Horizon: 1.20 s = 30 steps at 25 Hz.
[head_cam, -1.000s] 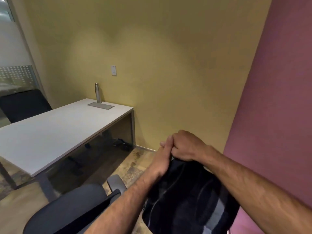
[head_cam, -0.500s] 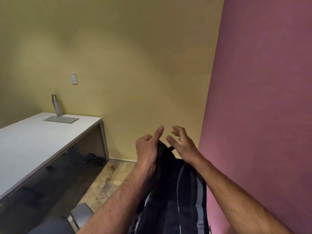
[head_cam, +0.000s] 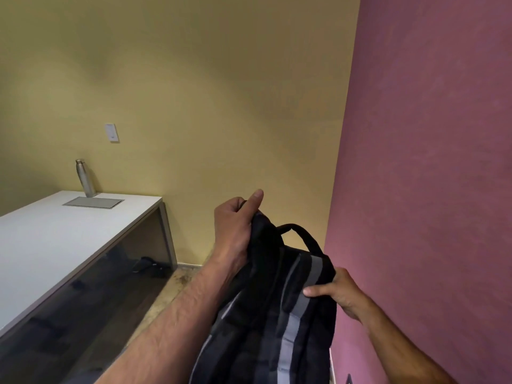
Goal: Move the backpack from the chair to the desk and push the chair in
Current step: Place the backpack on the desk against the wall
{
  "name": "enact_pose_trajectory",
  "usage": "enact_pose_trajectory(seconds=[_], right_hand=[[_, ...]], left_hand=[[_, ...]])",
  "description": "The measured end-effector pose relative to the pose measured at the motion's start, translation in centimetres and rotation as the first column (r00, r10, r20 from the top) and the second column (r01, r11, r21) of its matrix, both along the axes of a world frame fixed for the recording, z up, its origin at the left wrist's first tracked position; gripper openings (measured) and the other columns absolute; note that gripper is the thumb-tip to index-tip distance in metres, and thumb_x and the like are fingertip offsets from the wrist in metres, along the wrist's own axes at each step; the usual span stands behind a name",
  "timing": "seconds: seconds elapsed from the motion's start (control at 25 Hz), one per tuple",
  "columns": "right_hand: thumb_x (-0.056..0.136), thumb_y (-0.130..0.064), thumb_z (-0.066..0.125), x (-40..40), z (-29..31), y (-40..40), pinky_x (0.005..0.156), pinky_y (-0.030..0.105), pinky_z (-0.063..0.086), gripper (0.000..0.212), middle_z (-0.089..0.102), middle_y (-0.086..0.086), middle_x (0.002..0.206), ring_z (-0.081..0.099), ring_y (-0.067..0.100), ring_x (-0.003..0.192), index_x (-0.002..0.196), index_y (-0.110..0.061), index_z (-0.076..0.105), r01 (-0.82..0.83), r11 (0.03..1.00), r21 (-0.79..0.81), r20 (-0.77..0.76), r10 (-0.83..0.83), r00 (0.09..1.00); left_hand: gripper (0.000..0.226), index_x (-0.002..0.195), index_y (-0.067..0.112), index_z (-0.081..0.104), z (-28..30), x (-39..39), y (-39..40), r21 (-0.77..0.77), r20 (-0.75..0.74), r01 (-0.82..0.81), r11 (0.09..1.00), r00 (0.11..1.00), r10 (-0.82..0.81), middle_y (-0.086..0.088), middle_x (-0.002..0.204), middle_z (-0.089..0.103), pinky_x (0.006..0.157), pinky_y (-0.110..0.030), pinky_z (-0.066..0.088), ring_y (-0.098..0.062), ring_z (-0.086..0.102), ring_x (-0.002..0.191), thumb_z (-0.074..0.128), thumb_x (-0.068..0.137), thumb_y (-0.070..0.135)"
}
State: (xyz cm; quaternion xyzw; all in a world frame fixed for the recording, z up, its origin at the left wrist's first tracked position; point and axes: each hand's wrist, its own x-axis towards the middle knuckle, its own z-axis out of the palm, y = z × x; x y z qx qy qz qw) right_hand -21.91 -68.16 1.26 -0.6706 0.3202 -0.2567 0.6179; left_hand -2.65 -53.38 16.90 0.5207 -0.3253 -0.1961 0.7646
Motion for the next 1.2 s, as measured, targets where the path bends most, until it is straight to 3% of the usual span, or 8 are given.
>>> enact_pose_trajectory(seconds=[0.2,0.32,0.44,0.56,0.68,0.76,0.92,1.2], right_hand=[[0.051,0.012,0.091,4.3,0.0,2.3,0.089,0.049,0.060,0.054,0.081,0.008,0.095,0.076,0.030,0.093,0.099,-0.009,0.076,0.210,0.976,0.049,0.084,-0.213,0.973],[0.050,0.017,0.087,6.7,0.5,3.9,0.083,0.049,0.062,0.050,0.081,0.006,0.089,0.077,0.028,0.085,0.091,-0.008,0.075,0.235,0.971,0.044,0.144,-0.239,0.960],[0.045,0.016,0.090,8.0,1.4,4.6,0.078,0.046,0.063,0.052,0.081,0.006,0.086,0.077,0.032,0.084,0.089,-0.007,0.074,0.245,0.969,-0.015,0.194,-0.237,0.952],[0.045,0.018,0.090,7.7,3.3,3.3,0.078,0.045,0.062,0.053,0.081,0.008,0.086,0.077,0.033,0.083,0.091,-0.005,0.074,0.259,0.963,-0.072,0.239,-0.235,0.942],[0.044,0.016,0.090,6.8,6.1,1.9,0.079,0.044,0.060,0.052,0.081,0.009,0.087,0.077,0.028,0.083,0.090,-0.004,0.075,0.247,0.957,-0.153,0.289,-0.196,0.937],[0.039,0.009,0.092,6.4,8.1,1.2,0.075,0.041,0.061,0.054,0.080,0.007,0.085,0.076,0.024,0.080,0.089,-0.004,0.074,0.255,0.948,-0.190,0.330,-0.183,0.926],[0.031,-0.006,0.093,6.5,10.7,-0.3,0.072,0.036,0.064,0.061,0.080,0.003,0.084,0.075,0.021,0.079,0.090,-0.005,0.073,0.286,0.928,-0.237,0.375,-0.184,0.908],[0.038,0.004,0.091,9.7,11.5,-4.2,0.069,0.034,0.064,0.052,0.079,-0.003,0.078,0.075,0.013,0.075,0.085,-0.007,0.072,0.310,0.910,-0.275,0.393,-0.187,0.900]], left_hand=[[0.045,0.060,0.012,0.047,-0.8,5.0,2.1,0.134,0.039,-0.024,0.991,0.999,0.019,-0.032,0.065,0.062,0.053,-0.027,0.041,-0.021,0.054,0.050,0.080,0.086,0.028],[0.046,0.061,0.011,0.055,-1.9,8.5,3.9,0.423,0.106,-0.023,0.906,0.994,-0.024,-0.003,0.049,0.058,0.050,-0.026,0.037,-0.016,0.050,0.046,0.083,0.080,0.041],[0.053,0.070,0.008,0.070,-4.6,11.4,5.2,0.596,0.173,-0.031,0.802,0.981,-0.091,0.002,0.056,0.063,0.055,-0.028,0.041,-0.013,0.054,0.051,0.078,0.078,0.060],[0.064,0.100,0.019,0.064,-8.8,12.7,4.8,0.641,0.284,-0.093,0.762,0.951,-0.123,0.005,0.098,0.068,0.075,-0.031,0.049,-0.012,0.064,0.088,0.074,0.070,0.075],[0.101,0.140,0.024,0.047,-11.1,12.5,2.9,0.573,0.123,0.137,0.808,0.961,-0.249,0.005,0.138,0.054,0.105,-0.038,0.047,-0.019,0.053,0.128,0.080,0.060,0.076],[0.089,0.133,0.029,0.051,-10.8,11.6,1.3,0.446,0.039,0.261,0.856,0.950,-0.310,0.003,0.137,0.059,0.095,-0.030,0.055,-0.017,0.061,0.123,0.088,0.059,0.062],[0.054,0.111,0.021,0.058,-8.9,9.8,-1.7,0.263,0.048,0.076,0.962,0.995,-0.091,-0.003,0.114,0.071,0.068,-0.020,0.058,-0.011,0.072,0.094,0.093,0.070,0.017],[0.051,0.104,0.015,0.062,-8.5,11.8,-5.1,0.160,0.020,-0.046,0.986,0.999,0.043,-0.005,0.105,0.075,0.080,-0.037,0.063,-0.020,0.075,0.095,0.095,0.066,0.014]])
